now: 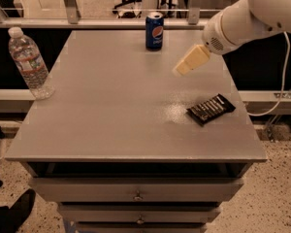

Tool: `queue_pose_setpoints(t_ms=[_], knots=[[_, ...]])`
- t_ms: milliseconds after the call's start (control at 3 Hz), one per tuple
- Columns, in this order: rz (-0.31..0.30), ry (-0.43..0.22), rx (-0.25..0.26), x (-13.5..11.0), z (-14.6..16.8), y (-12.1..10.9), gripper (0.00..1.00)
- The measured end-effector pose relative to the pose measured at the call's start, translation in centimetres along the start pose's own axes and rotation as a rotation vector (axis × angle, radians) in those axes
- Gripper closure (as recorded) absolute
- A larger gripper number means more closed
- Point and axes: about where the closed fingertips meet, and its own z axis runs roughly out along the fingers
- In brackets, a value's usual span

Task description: Move pepsi can near water bottle

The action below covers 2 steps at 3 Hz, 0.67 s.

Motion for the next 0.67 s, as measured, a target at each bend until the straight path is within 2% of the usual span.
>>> queue_pose_setpoints(t_ms=[333, 667], knots=[[0.086, -0.061, 0.039, -1.5, 2.0, -1.9, 0.00], [0.170, -0.131, 0.055, -3.3, 5.9, -3.9, 0.00]])
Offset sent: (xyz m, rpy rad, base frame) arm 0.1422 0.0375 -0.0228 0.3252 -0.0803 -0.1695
